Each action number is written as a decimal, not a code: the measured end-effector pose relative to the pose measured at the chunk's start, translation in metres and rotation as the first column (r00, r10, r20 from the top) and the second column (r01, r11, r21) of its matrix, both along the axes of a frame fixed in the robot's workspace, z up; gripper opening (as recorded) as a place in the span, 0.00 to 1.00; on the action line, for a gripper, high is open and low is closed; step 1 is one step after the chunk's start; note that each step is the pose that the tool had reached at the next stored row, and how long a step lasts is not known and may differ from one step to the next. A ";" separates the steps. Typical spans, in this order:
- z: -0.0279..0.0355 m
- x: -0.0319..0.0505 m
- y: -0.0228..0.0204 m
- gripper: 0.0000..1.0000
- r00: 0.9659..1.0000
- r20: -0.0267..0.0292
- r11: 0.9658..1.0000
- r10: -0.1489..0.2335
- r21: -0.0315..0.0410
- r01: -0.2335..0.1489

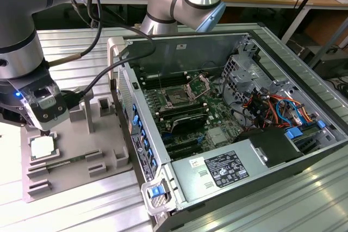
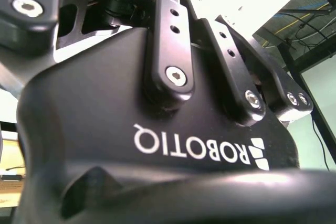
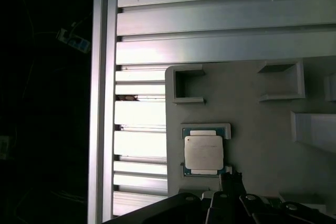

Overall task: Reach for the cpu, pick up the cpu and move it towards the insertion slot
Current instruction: 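Reach for the cpu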

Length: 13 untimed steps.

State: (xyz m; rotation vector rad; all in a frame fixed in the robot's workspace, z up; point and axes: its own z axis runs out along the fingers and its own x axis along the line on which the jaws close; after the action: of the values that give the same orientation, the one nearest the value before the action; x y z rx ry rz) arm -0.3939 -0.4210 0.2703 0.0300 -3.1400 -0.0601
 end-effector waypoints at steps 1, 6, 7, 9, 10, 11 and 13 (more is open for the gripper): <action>-0.0002 0.0000 0.0000 0.11 1.000 0.000 1.000 0.000 0.000 0.000; -0.0020 0.0000 0.0000 0.11 1.000 0.000 1.000 0.000 0.000 0.000; -0.0023 0.0000 0.0000 0.11 1.000 0.000 1.000 0.000 0.000 0.000; -0.0030 0.0000 0.0000 0.11 1.000 0.000 1.000 0.000 0.000 0.000; -0.0034 0.0000 0.0000 0.11 1.000 0.000 1.000 0.000 0.000 0.000; -0.0037 0.0000 0.0000 0.11 1.000 0.000 1.000 0.000 0.000 0.000; -0.0042 0.0000 0.0000 0.11 1.000 0.000 1.000 0.000 0.000 0.000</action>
State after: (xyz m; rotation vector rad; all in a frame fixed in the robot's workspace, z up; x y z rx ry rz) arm -0.3939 -0.4210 0.2661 0.0300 -3.1400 -0.0601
